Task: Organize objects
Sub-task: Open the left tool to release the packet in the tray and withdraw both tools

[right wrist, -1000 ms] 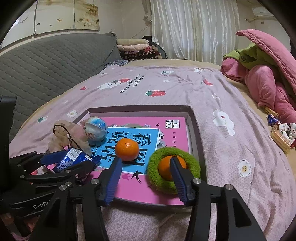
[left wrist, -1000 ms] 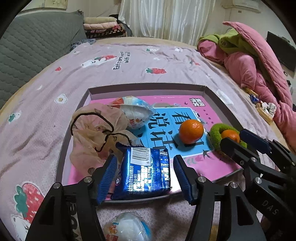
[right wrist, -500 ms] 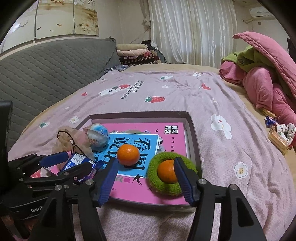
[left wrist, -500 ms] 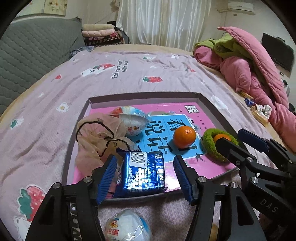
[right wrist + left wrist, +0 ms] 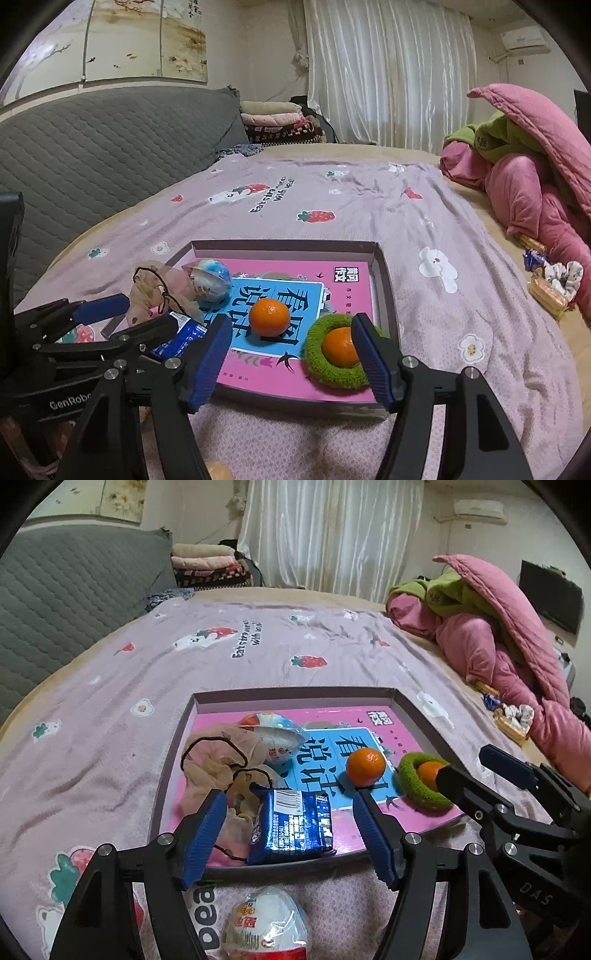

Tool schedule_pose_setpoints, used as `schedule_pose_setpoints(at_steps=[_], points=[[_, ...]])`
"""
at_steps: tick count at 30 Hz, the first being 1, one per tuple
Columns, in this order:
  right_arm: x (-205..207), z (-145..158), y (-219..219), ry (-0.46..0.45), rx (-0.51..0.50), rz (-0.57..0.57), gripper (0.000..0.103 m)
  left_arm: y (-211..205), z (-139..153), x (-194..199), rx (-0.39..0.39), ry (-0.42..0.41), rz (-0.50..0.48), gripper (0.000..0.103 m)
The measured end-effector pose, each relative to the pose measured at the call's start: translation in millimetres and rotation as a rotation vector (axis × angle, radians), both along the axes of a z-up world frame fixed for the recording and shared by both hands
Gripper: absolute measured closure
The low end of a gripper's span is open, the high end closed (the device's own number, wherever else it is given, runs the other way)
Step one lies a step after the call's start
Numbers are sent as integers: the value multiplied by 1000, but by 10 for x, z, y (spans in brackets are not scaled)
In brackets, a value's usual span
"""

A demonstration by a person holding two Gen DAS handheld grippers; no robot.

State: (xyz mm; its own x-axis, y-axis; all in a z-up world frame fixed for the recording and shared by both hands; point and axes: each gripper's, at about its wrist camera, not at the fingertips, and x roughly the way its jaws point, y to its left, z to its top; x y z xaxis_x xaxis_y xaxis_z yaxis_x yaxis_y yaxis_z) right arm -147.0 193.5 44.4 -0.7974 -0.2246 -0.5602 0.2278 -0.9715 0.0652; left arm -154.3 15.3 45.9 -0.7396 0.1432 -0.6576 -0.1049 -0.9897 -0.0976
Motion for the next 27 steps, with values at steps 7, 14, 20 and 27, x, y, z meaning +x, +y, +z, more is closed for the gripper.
schedule_pose_setpoints(at_steps=[7, 14, 20, 27], points=[[133, 66, 9, 33, 16, 22, 33, -38, 69, 89, 3, 32, 11, 29], [284, 138, -24, 68, 27, 63, 29, -137, 134, 238, 5, 47, 8, 29], [421, 122, -136, 64, 68, 122, 27, -277, 139, 402, 11, 40, -1, 29], [575, 58, -298, 63, 140, 180, 27, -394, 71, 531, 37, -2, -20, 29]])
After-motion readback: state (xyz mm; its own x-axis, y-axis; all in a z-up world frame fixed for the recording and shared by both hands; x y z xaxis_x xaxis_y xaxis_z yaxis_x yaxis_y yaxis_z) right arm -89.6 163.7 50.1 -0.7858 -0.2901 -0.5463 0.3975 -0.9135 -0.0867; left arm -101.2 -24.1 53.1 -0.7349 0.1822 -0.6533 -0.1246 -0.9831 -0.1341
